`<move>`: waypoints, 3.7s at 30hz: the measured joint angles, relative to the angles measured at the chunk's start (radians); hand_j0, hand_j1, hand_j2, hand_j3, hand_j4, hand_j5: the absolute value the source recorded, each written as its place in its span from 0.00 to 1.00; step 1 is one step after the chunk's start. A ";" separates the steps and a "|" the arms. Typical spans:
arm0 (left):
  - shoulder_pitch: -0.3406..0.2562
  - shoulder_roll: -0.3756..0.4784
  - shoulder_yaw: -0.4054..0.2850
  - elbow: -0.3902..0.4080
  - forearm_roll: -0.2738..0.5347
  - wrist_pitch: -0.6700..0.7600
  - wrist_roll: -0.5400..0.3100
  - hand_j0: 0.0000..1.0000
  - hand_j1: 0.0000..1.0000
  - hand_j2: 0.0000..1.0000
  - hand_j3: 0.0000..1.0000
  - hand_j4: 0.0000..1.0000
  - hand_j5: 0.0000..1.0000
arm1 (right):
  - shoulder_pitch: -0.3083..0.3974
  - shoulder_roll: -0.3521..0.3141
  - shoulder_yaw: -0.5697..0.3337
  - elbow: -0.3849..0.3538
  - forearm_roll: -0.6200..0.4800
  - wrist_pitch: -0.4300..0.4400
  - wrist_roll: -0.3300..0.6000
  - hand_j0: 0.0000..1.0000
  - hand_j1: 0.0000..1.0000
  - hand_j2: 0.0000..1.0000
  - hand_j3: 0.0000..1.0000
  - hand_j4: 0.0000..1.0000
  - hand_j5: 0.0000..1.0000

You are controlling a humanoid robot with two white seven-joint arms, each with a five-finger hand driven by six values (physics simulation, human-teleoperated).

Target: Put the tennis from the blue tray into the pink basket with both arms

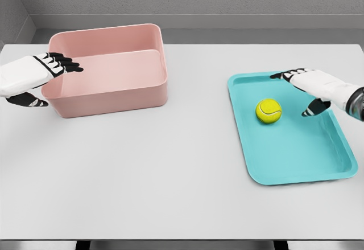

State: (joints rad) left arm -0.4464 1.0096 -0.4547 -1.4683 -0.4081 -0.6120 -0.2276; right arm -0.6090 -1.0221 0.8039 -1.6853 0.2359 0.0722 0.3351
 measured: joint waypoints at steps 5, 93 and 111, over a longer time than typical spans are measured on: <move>0.000 0.000 0.001 0.000 0.000 0.000 0.000 1.00 1.00 1.00 1.00 1.00 1.00 | -0.084 0.058 0.054 0.039 0.001 0.002 0.057 1.00 1.00 1.00 1.00 1.00 1.00; -0.017 0.002 0.009 0.031 0.003 0.000 0.000 1.00 1.00 1.00 1.00 1.00 1.00 | -0.299 0.527 0.346 -0.028 -0.005 0.038 0.176 1.00 1.00 1.00 1.00 1.00 1.00; 0.046 0.023 -0.001 -0.100 -0.002 0.000 -0.002 1.00 1.00 1.00 1.00 1.00 1.00 | -0.122 0.062 -0.121 -0.062 -0.050 -0.127 0.169 1.00 1.00 1.00 1.00 1.00 1.00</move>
State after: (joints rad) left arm -0.4002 1.0323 -0.4553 -1.5679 -0.4103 -0.6124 -0.2297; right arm -0.7309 -0.9604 0.6832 -1.7475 0.1855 -0.0552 0.5045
